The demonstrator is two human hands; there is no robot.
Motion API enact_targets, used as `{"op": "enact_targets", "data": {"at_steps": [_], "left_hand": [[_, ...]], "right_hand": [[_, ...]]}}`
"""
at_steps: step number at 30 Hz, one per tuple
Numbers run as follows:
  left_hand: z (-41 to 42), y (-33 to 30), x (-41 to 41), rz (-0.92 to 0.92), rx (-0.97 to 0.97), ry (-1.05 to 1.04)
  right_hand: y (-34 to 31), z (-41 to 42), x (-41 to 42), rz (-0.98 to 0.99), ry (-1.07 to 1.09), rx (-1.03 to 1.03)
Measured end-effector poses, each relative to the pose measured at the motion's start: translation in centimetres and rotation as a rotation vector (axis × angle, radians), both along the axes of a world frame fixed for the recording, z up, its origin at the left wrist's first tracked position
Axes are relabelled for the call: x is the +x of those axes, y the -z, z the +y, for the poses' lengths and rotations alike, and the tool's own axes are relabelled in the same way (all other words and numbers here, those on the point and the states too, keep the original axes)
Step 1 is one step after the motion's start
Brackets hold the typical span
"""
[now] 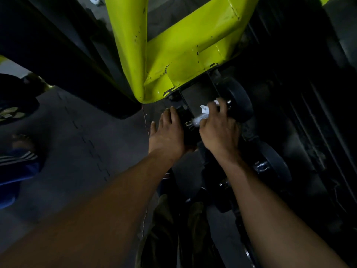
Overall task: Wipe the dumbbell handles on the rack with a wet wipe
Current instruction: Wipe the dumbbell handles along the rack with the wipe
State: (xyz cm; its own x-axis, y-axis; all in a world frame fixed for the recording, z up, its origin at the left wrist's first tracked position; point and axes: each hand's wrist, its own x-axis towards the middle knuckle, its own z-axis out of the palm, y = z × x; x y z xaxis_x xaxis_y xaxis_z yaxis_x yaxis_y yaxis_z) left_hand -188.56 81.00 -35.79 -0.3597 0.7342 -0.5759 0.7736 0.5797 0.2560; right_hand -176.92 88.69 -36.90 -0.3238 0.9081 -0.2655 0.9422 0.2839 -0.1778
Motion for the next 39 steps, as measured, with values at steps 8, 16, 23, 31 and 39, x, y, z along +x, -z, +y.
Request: {"op": "enact_targets", "data": {"at_steps": [8,16,23,31,39], "left_hand": [[-0.1,-0.1,-0.1,-0.025,-0.004,0.017],[-0.2,0.3,-0.2,-0.021,0.012,0.009],[-0.1,0.4,0.0,-0.002,0.021,-0.006],[0.0,0.2,-0.1,-0.002,-0.009,0.015],[-0.1,0.2,-0.1,-0.007,-0.021,0.009]], "right_hand": [[-0.7,4.2,-2.8,-0.151,-0.292,-0.431],[1.1,0.8,-1.2,0.4,-0.111,-0.382],[2.4,-3.6,0.6,0.589,0.329,-0.5],[3.9,-4.2,-0.1,0.564,0.64,-0.705],[2.4,-1.4,-0.1,1.266,1.307,-0.981]]}}
